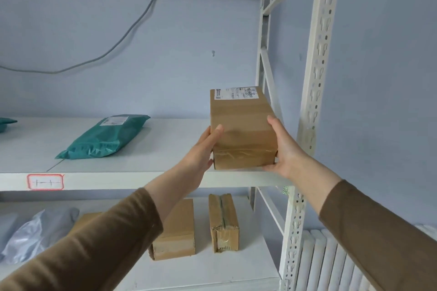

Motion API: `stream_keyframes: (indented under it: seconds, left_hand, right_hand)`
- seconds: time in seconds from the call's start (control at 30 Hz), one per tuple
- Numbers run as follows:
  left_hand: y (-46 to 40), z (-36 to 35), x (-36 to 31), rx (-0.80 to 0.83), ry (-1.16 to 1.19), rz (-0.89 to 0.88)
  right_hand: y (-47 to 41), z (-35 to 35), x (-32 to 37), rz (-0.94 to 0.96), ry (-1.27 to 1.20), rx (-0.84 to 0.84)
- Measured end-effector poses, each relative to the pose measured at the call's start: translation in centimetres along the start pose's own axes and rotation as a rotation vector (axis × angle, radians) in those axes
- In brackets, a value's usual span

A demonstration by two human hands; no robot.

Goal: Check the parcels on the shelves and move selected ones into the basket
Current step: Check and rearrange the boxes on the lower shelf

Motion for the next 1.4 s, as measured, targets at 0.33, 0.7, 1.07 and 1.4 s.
stream_keyframes:
  seconds: [0.33,0.7,1.07,1.4]
  left_hand:
    - [-11.0,3.8,0.9,-0.184,-0.008,0.144]
    - [-15.1,4.6,1.8,-0.204,-0.094,0.199]
    - [-9.3,3.6,-1.3,-0.254,-0.254,-0.083]
    - [4.8,0.1,1.8,-0.175,-0.845,-0.633]
  right_hand:
    - [-9.8,-2.6,0.4,-0.001,0.099,-0.053]
    - [-16.0,-1.9,-1.2,0.004,0.156,-0.064]
    - [-9.7,-1.8,2.3,0.571,0.527,-0.248]
    - [5.3,-1.0,-4.9,1.085,0.774,-0.111]
Point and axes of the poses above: each hand's wrist, its own y-axis away from the middle knuckle, its own z-axis out of the back of the hand, x = y × z, the point moved 10 cm from there along -y, towards the middle knuckle, and after that the axes turned 1 degree about y, right-handed, at the moved point
